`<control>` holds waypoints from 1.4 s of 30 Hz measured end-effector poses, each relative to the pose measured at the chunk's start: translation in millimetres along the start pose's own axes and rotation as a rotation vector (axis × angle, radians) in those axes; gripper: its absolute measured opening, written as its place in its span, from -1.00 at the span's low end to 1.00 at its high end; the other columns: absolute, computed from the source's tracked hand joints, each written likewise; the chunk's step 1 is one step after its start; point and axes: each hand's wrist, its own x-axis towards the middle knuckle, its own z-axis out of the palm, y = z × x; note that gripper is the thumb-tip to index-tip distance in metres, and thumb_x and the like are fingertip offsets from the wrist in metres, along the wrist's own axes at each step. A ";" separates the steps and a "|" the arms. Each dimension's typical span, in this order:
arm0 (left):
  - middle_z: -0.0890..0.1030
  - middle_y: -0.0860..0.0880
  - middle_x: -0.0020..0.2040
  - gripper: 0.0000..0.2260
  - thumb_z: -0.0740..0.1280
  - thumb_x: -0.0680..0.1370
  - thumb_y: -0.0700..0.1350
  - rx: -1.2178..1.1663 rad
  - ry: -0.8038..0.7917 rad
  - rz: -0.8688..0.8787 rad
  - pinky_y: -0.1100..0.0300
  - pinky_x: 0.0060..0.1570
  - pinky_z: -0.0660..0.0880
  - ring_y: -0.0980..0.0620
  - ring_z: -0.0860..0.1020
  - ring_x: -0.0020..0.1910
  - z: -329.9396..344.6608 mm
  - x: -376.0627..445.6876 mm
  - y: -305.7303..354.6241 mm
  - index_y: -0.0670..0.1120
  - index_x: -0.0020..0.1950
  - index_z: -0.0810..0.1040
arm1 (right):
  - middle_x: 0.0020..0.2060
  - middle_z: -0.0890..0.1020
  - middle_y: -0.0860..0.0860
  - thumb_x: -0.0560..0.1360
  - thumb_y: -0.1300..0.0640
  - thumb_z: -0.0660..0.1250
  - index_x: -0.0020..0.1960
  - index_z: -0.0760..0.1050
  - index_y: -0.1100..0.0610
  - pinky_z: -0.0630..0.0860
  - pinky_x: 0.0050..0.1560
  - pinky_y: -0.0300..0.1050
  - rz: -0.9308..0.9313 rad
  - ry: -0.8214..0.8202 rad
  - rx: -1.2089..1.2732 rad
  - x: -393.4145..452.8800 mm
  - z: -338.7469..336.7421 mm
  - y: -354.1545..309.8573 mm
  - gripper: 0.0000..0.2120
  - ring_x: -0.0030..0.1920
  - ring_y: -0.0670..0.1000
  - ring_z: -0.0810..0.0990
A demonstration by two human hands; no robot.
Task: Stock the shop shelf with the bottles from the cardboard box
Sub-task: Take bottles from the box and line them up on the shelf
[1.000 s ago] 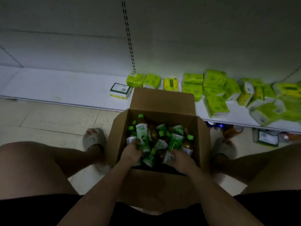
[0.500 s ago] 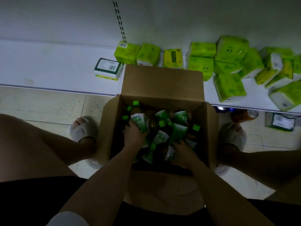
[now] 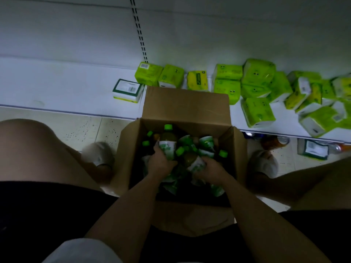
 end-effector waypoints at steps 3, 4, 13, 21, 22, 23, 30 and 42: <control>0.53 -0.12 0.23 -0.16 0.52 0.30 0.03 -0.114 0.008 0.036 0.08 0.03 0.39 -0.17 0.50 0.22 -7.3 -14.2 -1.2 -0.11 0.45 0.17 | 0.12 0.65 0.03 0.42 0.14 0.50 0.24 0.53 0.04 0.55 -0.03 -0.16 0.050 0.107 0.375 -11.8 2.8 -11.1 -0.60 0.12 0.06 0.62; 0.55 -0.11 0.21 -0.21 0.53 0.30 0.00 -0.151 0.019 0.053 0.09 0.05 0.40 -0.16 0.51 0.21 -10.8 -18.6 -0.6 -0.11 0.41 0.21 | 0.08 0.68 0.02 0.40 0.12 0.52 0.16 0.57 0.00 0.57 -0.09 -0.16 0.076 0.137 0.491 -15.0 3.5 -14.4 -0.66 0.05 0.03 0.65; 0.50 0.01 0.07 -0.30 0.55 0.32 -0.22 -0.444 0.030 0.204 0.11 0.06 0.48 -0.01 0.50 0.10 -51.2 -51.4 28.6 -0.10 0.34 0.25 | 0.12 0.68 0.01 0.09 -0.17 0.64 0.30 0.46 -0.09 0.56 0.18 0.19 0.020 0.152 0.893 -35.6 -3.1 -58.3 -0.18 0.12 0.11 0.66; 0.59 -0.09 0.12 -0.38 0.61 0.24 -0.18 -0.627 0.054 0.381 0.14 -0.06 0.60 -0.03 0.60 0.09 -71.7 -70.8 45.2 -0.14 0.22 0.40 | 0.14 0.66 -0.02 0.01 -0.18 0.68 0.29 0.40 -0.08 0.59 0.14 0.13 -0.201 0.235 0.872 -59.1 -10.8 -99.1 -0.08 0.12 0.05 0.66; 0.58 -0.03 0.09 -0.38 0.60 0.26 -0.20 -0.641 0.062 0.394 0.22 -0.10 0.57 -0.01 0.59 0.09 -74.9 -74.2 47.3 -0.10 0.20 0.37 | 0.17 0.65 -0.01 0.03 -0.20 0.67 0.31 0.37 -0.08 0.56 0.19 0.15 -0.222 0.238 0.865 -62.6 -12.5 -105.1 -0.07 0.15 0.05 0.65; 0.57 0.01 0.08 -0.37 0.60 0.26 -0.21 -0.650 0.062 0.415 0.27 -0.12 0.55 0.02 0.59 0.08 -78.7 -77.6 49.7 -0.06 0.20 0.34 | 0.19 0.63 -0.02 0.04 -0.21 0.66 0.33 0.35 -0.08 0.55 0.21 0.16 -0.239 0.241 0.857 -66.7 -14.5 -111.4 -0.06 0.16 0.04 0.63; 0.63 0.06 0.06 -0.50 0.56 0.34 -0.06 -0.746 0.016 0.577 0.37 -0.23 0.57 0.22 0.65 -0.07 -123.7 -105.8 79.7 0.09 0.16 0.39 | -0.09 0.73 -0.21 0.12 -0.35 0.54 -0.13 0.55 -0.50 0.65 -0.13 -0.11 -0.378 0.165 0.901 -95.5 -39.7 -154.5 -0.65 -0.05 -0.15 0.71; 0.68 -0.01 0.08 -0.52 0.54 0.35 -0.01 -0.904 0.040 0.941 0.12 -0.07 0.62 -0.01 0.67 0.05 -252.9 -162.1 163.0 0.04 0.23 0.49 | 0.08 0.70 0.01 0.29 -0.23 0.50 0.16 0.51 -0.10 0.63 -0.06 -0.11 -0.916 0.373 0.660 -174.7 -104.5 -297.5 -0.51 0.07 0.04 0.70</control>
